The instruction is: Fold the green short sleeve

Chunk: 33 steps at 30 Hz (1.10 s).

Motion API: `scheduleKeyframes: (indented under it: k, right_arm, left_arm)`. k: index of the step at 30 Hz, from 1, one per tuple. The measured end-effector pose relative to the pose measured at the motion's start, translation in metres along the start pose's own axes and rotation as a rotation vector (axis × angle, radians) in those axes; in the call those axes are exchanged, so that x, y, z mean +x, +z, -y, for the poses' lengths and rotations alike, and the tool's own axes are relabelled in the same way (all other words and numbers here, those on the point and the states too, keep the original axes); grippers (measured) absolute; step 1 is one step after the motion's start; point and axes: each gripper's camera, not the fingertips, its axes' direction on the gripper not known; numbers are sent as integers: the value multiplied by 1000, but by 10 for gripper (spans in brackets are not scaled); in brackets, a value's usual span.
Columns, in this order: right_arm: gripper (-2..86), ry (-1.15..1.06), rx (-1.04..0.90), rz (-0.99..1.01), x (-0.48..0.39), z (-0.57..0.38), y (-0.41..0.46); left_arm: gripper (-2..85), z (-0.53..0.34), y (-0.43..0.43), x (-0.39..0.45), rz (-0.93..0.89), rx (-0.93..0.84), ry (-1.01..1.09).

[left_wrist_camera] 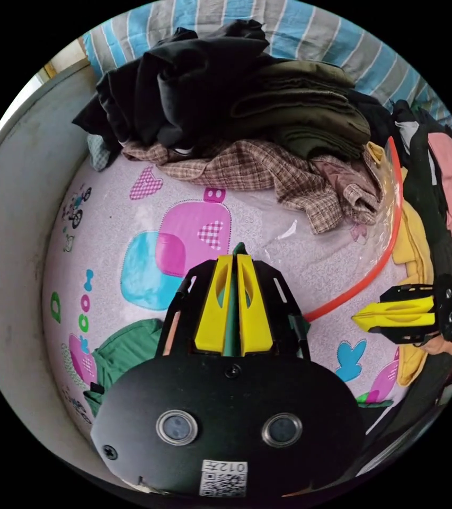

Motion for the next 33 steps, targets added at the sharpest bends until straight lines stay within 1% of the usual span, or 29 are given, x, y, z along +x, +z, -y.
scheduleKeyframes:
  k: [1,6,7,9,11,12,13,14,16,17,19,20,22,23,25,28,29,31,33]
  right_arm:
    - [-8,-5,31,14,-3,4,-2]
    - [-9,-75,-23,80,-28,22,31]
    - [-9,-100,-35,103,-37,25,41]
    - [-9,-144,-61,83,-52,32,55]
    - [-9,-212,-109,12,-73,39,70]
    - [-9,-228,-129,-4,-77,41,74]
    - [-9,-252,-195,-42,-84,43,83]
    - [-9,-268,-178,-58,-90,44,80]
    - [-9,-273,-199,-137,-100,45,80]
    - [-9,-271,-209,-184,-109,45,77]
    - [-8,-298,-200,-202,-126,41,68]
    - [-8,-310,-190,-171,-142,39,60]
    - [-7,-332,-181,-79,-171,36,50]
    - [-6,-344,-181,-37,-194,33,48]
    - [-5,-339,-176,7,-232,27,51]
    - [4,-356,-217,113,-303,17,77]
    - [12,-360,-245,135,-331,15,92]
    - [22,-368,-291,168,-371,15,114]
    - [29,-398,-329,167,-410,18,134]
  left_arm:
    - [3,-2,-3,-1,-11,26,-18]
    - [4,-22,-33,-9,-2,108,-82]
    - [5,-36,-43,-13,-35,131,-120]
    - [5,-69,-57,-19,-88,161,-183]
    - [5,-117,-68,-23,-125,182,-239]
    - [5,-155,-73,-26,-131,178,-282]
    - [5,-197,-78,-29,-123,166,-320]
    - [6,-219,-81,-31,-117,161,-340]
    - [7,-315,-94,-40,-100,141,-446]
    - [7,-340,-97,-43,-97,139,-479]
    - [8,-442,-113,-57,-56,125,-641]
    - [8,-467,-117,-61,-49,123,-684]
    - [9,-562,-129,-76,-50,132,-847]
    - [9,-585,-132,-80,-50,139,-886]
    - [9,-665,-136,-99,-52,152,-1042]
    - [9,-744,-134,-132,-108,222,-1199]
    - [9,-758,-132,-139,-120,236,-1233]
    - [9,-803,-118,-171,-169,286,-1340]
    - [10,-827,-105,-196,-203,298,-1400]
